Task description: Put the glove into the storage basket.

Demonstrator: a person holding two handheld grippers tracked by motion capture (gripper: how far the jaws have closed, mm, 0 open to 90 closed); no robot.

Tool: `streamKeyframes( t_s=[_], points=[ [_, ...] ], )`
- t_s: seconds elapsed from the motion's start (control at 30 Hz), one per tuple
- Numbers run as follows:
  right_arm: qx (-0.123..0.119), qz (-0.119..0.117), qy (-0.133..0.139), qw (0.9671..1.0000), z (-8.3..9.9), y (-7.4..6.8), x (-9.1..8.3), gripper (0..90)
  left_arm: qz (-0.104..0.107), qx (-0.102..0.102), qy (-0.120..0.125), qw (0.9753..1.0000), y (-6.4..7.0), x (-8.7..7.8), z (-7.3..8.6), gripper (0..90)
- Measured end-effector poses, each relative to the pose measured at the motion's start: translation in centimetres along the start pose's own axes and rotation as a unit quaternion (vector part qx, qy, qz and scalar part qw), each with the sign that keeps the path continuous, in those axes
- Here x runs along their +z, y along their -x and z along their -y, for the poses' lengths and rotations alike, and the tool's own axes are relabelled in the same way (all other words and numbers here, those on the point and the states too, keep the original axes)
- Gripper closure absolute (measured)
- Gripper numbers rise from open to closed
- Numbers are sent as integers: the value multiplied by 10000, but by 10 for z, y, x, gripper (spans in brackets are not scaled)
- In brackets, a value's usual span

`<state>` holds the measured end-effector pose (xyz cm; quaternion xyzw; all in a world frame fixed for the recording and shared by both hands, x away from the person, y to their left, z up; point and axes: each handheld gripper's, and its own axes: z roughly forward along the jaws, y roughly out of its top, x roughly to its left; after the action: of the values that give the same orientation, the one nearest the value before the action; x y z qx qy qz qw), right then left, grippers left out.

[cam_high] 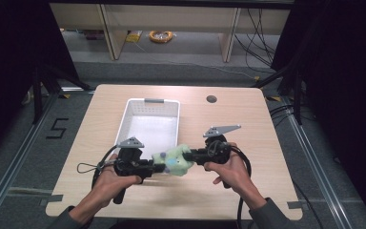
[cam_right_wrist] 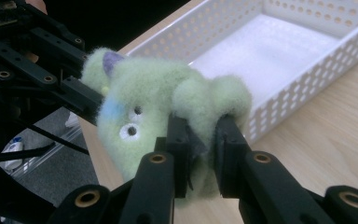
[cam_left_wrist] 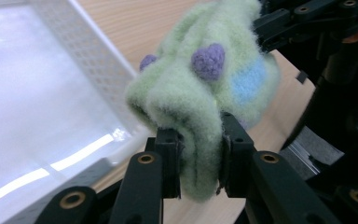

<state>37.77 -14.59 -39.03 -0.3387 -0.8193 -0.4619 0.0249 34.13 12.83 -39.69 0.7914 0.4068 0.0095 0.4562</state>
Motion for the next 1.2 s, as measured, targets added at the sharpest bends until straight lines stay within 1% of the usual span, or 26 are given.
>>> streamKeyframes(
  t_s=[0.03, 0.1, 0.13, 0.17, 0.2, 0.3, 0.4, 0.5, 0.53, 0.57, 0.63, 0.67, 0.73, 0.77, 0.8, 0.9, 0.93, 0.97, 1.03, 1.07, 1.1, 1.13, 1.17, 1.2],
  points=[
    [-19, 39, -39, 10000, -3, 0, 3, 795, -4, -47, -6, 10000, -5, -2, -1, 730],
    [-26, -13, -69, 10000, -13, 0, 13, 795, -69, -142, -15, 9999, -13, -5, -3, 730],
    [-55, 30, -136, 9999, -18, 2, 17, 795, -73, -171, -10, 9998, -16, -6, -4, 730],
    [-61, 3, -157, 9999, -21, 2, 20, 795, -140, -193, -16, 9997, -20, -8, -5, 731],
    [-12, 14, -185, 9998, -25, 3, 24, 795, -170, -235, 8, 9996, -23, -9, -6, 730],
    [41, 3, -244, 9997, -36, 5, 36, 795, -210, -337, -80, 9992, -37, -13, -11, 730],
    [55, 23, -320, 9995, -45, 7, 46, 795, -276, -403, -109, 9987, -45, -15, -13, 730],
    [56, 34, -393, 9992, -52, 8, 57, 795, -392, -490, -137, 9979, -54, -15, -13, 729],
    [113, 66, -425, 9990, -53, 9, 60, 795, -376, -531, -143, 9978, -57, -14, -13, 730],
    [125, 58, -466, 9988, -55, 10, 64, 795, -371, -553, -204, 9976, -61, -14, -12, 730],
    [154, 75, -512, 9985, -56, 11, 71, 795, -433, -638, -167, 9969, -67, -11, -10, 730],
    [180, 104, -551, 9983, -57, 12, 74, 795, -460, -646, -232, 9966, -69, -10, -9, 730],
    [200, 127, -611, 9978, -57, 15, 81, 795, -442, -696, -311, 9961, -75, -8, -8, 730],
    [202, 182, -643, 9976, -57, 16, 85, 795, -418, -723, -367, 9958, -78, -7, -8, 730],
    [219, 192, -675, 9973, -57, 18, 88, 795, -454, -774, -344, 9954, -81, -5, -7, 729],
    [303, 215, -753, 9965, -57, 21, 97, 795, -407, -905, -434, 9941, -89, -2, -5, 728],
    [332, 221, -798, 9960, -56, 21, 99, 795, -407, -879, -474, 9942, -90, -1, -4, 728],
    [309, 235, -821, 9959, -56, 23, 101, 795, -427, -920, -503, 9936, -92, 1, -3, 728],
    [294, 249, -871, 9955, -55, 25, 107, 795, -428, -914, -576, 9932, -96, 3, -1, 727],
    [349, 285, -927, 9947, -54, 25, 110, 795, -426, -962, -574, 9928, -96, 5, 0, 726],
    [459, 324, -1023, 9932, -54, 25, 111, 795, -454, -968, -618, 9923, -98, 6, 1, 725],
    [383, 309, -1007, 9937, -52, 26, 113, 794, -461, -989, -639, 9920, -99, 7, 2, 725],
    [408, 332, -1055, 9930, -52, 26, 115, 795, -508, -936, -704, 9918, -99, 8, 3, 725],
    [376, 342, -1086, 9928, -51, 26, 117, 795, -522, -959, -709, 9915, -99, 8, 3, 724]
  ],
)
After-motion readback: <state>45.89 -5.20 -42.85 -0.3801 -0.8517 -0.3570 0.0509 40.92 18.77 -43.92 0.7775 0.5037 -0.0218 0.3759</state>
